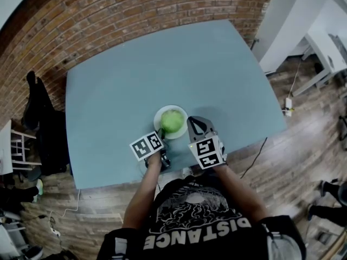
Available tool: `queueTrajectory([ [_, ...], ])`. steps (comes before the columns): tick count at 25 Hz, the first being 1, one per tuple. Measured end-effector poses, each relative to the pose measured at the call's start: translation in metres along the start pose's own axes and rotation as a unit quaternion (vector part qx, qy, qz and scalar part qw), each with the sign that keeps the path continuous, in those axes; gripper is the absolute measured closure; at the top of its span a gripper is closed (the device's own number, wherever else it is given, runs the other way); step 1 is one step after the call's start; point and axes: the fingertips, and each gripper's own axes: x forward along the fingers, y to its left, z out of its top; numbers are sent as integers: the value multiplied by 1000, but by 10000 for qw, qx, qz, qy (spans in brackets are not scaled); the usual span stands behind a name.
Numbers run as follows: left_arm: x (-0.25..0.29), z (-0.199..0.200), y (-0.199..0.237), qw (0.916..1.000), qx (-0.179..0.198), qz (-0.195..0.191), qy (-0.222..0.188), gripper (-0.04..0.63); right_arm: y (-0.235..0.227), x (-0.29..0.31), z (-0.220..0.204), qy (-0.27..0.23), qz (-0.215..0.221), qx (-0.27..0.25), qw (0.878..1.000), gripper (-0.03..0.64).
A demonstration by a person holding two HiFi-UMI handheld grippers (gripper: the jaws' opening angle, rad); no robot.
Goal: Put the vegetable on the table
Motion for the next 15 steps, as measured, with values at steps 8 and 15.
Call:
queueTrajectory([
  [8, -1, 6, 0, 9858, 1515, 692, -222, 502, 3, 2, -2, 50, 31, 6, 10000, 607],
  [15, -19, 26, -17, 9783, 1820, 609, -776, 503, 3, 1, 0, 13, 68, 218, 9997, 607],
])
